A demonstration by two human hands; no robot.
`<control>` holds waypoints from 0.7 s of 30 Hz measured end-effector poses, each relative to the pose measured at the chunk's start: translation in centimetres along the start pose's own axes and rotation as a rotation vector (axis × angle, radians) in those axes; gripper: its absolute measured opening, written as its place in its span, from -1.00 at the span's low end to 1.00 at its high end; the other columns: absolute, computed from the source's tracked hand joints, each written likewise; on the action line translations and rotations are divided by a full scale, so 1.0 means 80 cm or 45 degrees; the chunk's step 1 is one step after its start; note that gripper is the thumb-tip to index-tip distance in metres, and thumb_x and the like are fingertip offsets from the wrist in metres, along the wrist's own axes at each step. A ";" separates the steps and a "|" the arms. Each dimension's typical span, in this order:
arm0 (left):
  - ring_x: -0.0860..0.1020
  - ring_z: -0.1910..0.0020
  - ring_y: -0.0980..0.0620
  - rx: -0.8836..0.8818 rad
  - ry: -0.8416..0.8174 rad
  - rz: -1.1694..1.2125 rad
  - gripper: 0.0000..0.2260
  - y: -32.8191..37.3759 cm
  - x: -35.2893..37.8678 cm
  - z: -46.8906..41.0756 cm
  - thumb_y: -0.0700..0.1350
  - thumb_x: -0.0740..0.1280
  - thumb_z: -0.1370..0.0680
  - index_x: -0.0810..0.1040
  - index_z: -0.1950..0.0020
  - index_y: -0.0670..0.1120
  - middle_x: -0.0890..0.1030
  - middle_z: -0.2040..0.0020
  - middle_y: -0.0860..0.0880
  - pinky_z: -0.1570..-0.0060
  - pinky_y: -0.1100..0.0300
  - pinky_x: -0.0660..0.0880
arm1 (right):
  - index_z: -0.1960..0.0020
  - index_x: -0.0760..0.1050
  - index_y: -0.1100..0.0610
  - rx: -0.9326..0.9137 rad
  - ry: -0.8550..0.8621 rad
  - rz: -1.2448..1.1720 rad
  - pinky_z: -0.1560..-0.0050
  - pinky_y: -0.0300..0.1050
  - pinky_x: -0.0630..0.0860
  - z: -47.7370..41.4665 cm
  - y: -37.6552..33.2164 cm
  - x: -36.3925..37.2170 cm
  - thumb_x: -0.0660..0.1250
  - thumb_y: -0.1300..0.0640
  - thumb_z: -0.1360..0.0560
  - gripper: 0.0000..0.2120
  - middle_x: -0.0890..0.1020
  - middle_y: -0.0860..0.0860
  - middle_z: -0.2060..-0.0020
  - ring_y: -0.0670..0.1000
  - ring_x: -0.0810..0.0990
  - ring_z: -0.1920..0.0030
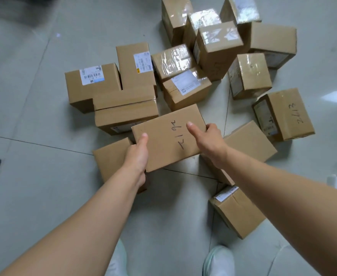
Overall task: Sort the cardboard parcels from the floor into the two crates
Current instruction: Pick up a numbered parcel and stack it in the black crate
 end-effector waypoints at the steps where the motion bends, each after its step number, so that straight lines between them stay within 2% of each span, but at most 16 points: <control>1: 0.51 0.23 0.11 0.010 -0.014 -0.008 -0.76 0.015 -0.002 0.019 0.11 0.15 -0.63 0.43 -0.08 -0.04 0.56 0.14 0.02 0.36 0.23 0.36 | -0.46 0.18 0.24 -0.011 0.028 0.003 -0.37 0.12 0.34 0.015 -0.014 -0.015 0.27 -0.29 -0.46 -0.19 0.30 0.15 -0.39 0.17 0.35 -0.36; 2: 0.53 0.20 0.08 0.024 -0.028 -0.015 -0.75 0.034 -0.005 0.041 0.12 0.16 -0.62 0.44 -0.07 -0.04 0.58 0.10 -0.01 0.31 0.22 0.41 | -0.48 0.15 0.24 -0.017 0.043 0.011 -0.40 0.11 0.30 0.033 -0.032 -0.030 0.26 -0.28 -0.47 -0.19 0.24 0.15 -0.41 0.18 0.30 -0.39; 4: 0.59 0.10 -0.02 0.083 -0.025 -0.018 -0.72 0.078 -0.015 0.081 0.14 0.18 -0.60 0.49 0.02 -0.05 0.62 0.01 -0.07 0.11 0.13 0.54 | -0.46 0.19 0.24 -0.048 0.074 0.038 -0.41 0.10 0.27 0.069 -0.072 -0.066 0.23 -0.28 -0.49 -0.23 0.19 0.14 -0.38 0.19 0.28 -0.39; 5: 0.61 0.05 -0.08 0.124 -0.027 -0.023 -0.71 0.103 -0.019 0.101 0.16 0.21 -0.58 0.50 0.08 -0.05 0.62 -0.01 -0.09 -0.02 0.02 0.56 | -0.43 0.24 0.22 -0.068 0.083 0.041 -0.40 0.10 0.29 0.088 -0.094 -0.085 0.22 -0.29 -0.49 -0.26 0.20 0.14 -0.35 0.19 0.30 -0.36; 7: 0.61 -0.04 -0.18 0.231 -0.010 -0.035 -0.65 0.158 -0.032 0.148 0.24 0.27 -0.48 0.50 0.15 -0.05 0.63 -0.01 -0.09 -0.14 -0.15 0.52 | -0.40 0.28 0.21 -0.111 0.104 0.007 -0.40 0.08 0.30 0.128 -0.141 -0.120 0.22 -0.28 -0.50 -0.30 0.20 0.12 -0.34 0.16 0.33 -0.33; 9: 0.61 -0.08 -0.21 0.286 0.005 -0.026 -0.46 0.204 -0.047 0.195 0.37 0.29 -0.28 0.53 0.07 -0.08 0.63 -0.04 -0.08 -0.15 -0.17 0.50 | -0.38 0.29 0.20 -0.176 0.144 -0.055 -0.39 0.06 0.32 0.175 -0.189 -0.156 0.25 -0.29 -0.47 -0.30 0.23 0.09 -0.32 0.13 0.36 -0.28; 11: 0.61 -0.07 -0.20 0.353 -0.012 -0.018 -0.25 0.249 -0.057 0.252 0.42 0.27 -0.14 0.54 -0.07 -0.11 0.64 -0.08 -0.13 -0.15 -0.16 0.50 | -0.31 0.33 0.20 -0.255 0.184 -0.137 -0.31 0.08 0.41 0.222 -0.234 -0.192 0.27 -0.34 -0.41 -0.28 0.32 0.07 -0.26 0.11 0.44 -0.20; 15: 0.59 -0.06 -0.17 0.500 0.009 -0.023 -0.23 0.342 -0.097 0.377 0.42 0.21 -0.15 0.54 -0.10 -0.13 0.63 -0.06 -0.13 -0.15 -0.13 0.51 | -0.20 0.32 0.14 -0.322 0.184 -0.313 -0.11 0.01 0.53 0.328 -0.322 -0.251 0.29 -0.23 -0.47 -0.48 0.50 0.05 -0.11 0.05 0.53 -0.09; 17: 0.59 -0.06 -0.17 0.557 0.017 0.000 -0.25 0.383 -0.116 0.441 0.44 0.23 -0.16 0.54 -0.10 -0.09 0.63 -0.06 -0.12 -0.14 -0.15 0.51 | -0.20 0.30 0.13 -0.371 0.220 -0.359 -0.04 -0.01 0.55 0.386 -0.365 -0.283 0.30 -0.22 -0.48 -0.49 0.52 0.04 -0.08 0.04 0.55 -0.06; 19: 0.60 -0.03 -0.14 0.606 0.001 0.049 -0.34 0.422 -0.135 0.505 0.36 0.27 -0.27 0.51 -0.12 -0.12 0.62 -0.06 -0.12 -0.09 -0.13 0.54 | -0.24 0.28 0.16 -0.438 0.258 -0.378 0.15 -0.21 0.51 0.444 -0.411 -0.313 0.29 -0.18 -0.51 -0.49 0.51 0.01 -0.04 -0.01 0.54 0.02; 21: 0.60 -0.01 -0.09 0.686 -0.026 0.076 -0.43 0.460 -0.151 0.572 0.27 0.27 -0.40 0.49 -0.14 -0.18 0.61 -0.08 -0.13 -0.06 -0.05 0.56 | -0.22 0.26 0.18 -0.491 0.277 -0.432 0.40 -0.43 0.37 0.499 -0.448 -0.338 0.27 -0.14 -0.54 -0.54 0.47 -0.04 0.08 -0.13 0.47 0.19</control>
Point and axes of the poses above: each hand's wrist, its own z-axis away from the middle knuckle, its own x-axis out of the palm, y = z × x, the point moved 9 cm from there along -z, towards the middle knuckle
